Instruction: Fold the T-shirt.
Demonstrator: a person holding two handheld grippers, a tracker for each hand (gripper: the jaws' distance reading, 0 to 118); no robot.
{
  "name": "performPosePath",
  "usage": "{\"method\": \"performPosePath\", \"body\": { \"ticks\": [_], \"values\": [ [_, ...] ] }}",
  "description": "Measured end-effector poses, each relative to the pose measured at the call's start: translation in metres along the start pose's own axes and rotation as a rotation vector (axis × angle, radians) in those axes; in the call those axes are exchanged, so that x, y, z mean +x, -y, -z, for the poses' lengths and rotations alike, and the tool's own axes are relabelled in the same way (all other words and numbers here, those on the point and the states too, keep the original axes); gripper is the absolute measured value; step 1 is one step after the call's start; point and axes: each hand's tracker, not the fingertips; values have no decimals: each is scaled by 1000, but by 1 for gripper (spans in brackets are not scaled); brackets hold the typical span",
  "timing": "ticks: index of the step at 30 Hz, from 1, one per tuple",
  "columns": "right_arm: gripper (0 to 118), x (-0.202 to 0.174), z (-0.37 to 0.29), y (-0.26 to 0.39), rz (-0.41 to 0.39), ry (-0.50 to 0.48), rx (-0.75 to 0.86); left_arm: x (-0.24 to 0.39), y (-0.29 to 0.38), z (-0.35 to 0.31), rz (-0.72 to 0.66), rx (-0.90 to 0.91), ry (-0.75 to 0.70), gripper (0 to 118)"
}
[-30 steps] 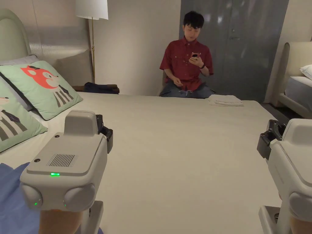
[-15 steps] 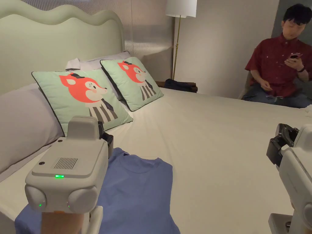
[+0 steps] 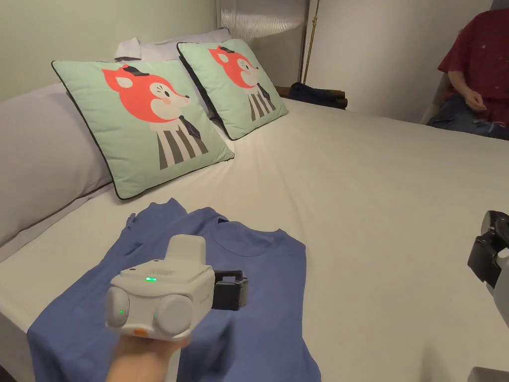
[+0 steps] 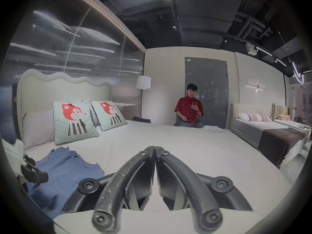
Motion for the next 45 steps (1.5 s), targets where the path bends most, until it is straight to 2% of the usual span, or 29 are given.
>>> {"method": "performPosePath", "body": {
  "ticks": [4,5,6,8,9,10,11,12,14,18,21,26,33,39,45],
  "values": [
    [0,-3,12,10,-18,-1,-36,-1,15,40,25,-208,4,99],
    [0,-3,15,12,-15,-3,-44,-1,20,46,46,-224,-1,92],
    [0,-4,16,14,-14,-4,-51,0,25,52,66,-250,-15,78],
    [0,-6,19,18,-17,-3,-64,-2,33,58,46,-274,-3,72],
    [0,-5,22,21,-19,-6,-69,-3,31,52,27,-226,-11,63],
    [0,-5,26,25,-20,-9,-73,-3,28,49,30,-239,-9,46],
    [0,-5,28,26,-21,-9,-75,-4,24,47,25,-241,1,26],
    [0,-5,28,25,-20,-9,-78,-5,22,44,16,-226,13,0],
    [0,6,35,32,-9,-13,-77,-5,18,39,25,-187,-41,0],
    [0,15,22,24,9,-8,-46,-5,3,13,-45,-89,9,0],
    [0,30,11,17,24,14,-18,9,-19,-20,-19,34,36,1],
    [0,54,-30,-2,56,65,34,51,-62,-81,-3,247,191,1],
    [0,108,-88,-18,84,187,113,135,-105,-159,71,508,484,1],
    [0,149,-134,-22,98,301,145,219,-96,-182,158,514,698,0],
    [0,179,-170,-11,96,382,127,295,-20,-124,267,226,818,0]
  ]
}}
